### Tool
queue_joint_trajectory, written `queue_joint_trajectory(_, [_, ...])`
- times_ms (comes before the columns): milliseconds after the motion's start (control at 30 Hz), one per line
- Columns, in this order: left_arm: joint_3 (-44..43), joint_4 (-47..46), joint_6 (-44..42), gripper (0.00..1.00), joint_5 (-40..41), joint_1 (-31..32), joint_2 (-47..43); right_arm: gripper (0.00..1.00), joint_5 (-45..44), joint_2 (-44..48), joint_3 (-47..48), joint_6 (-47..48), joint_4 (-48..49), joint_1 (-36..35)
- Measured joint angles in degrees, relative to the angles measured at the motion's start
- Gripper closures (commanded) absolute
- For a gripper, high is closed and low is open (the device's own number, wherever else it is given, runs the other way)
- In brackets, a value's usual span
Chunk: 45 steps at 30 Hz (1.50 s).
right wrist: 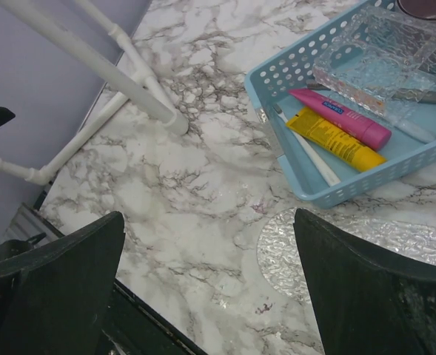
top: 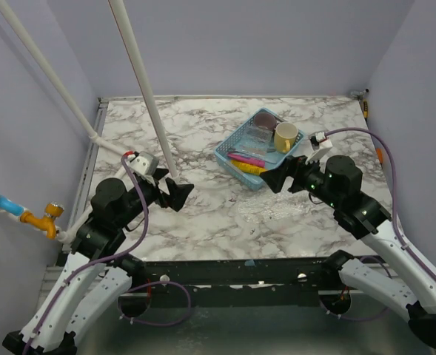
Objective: Prepare toiletry sets of a toothbrush and toothpaste on the tray
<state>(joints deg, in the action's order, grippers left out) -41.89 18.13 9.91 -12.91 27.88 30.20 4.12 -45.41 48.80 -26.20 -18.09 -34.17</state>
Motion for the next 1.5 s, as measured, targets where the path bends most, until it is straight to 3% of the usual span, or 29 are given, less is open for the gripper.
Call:
queue_joint_trajectory(500, [-5.3,4.3,8.1,0.01,3.3,0.0,0.7,0.03,-8.6,-2.8,3.5,2.7,-3.3,0.0])
queue_joint_trajectory(900, [-5.3,7.8,12.0,0.01,6.3,0.0,1.2,0.12,-17.0,-19.0,10.0,5.3,-7.5,0.0])
queue_joint_trajectory(1167, [-5.6,9.3,15.2,0.01,6.3,0.0,8.9,0.19,-14.1,-29.5,15.8,9.0,-9.1,0.0])
queue_joint_trajectory(1367, [-5.5,11.4,16.2,0.01,6.3,0.0,8.7,0.28,-11.2,-35.8,19.3,11.2,-9.0,-0.1])
queue_joint_trajectory(1500, [-5.5,12.5,16.2,0.01,6.3,0.0,8.3,0.28,-10.9,-39.7,20.6,12.0,-9.0,-0.8])
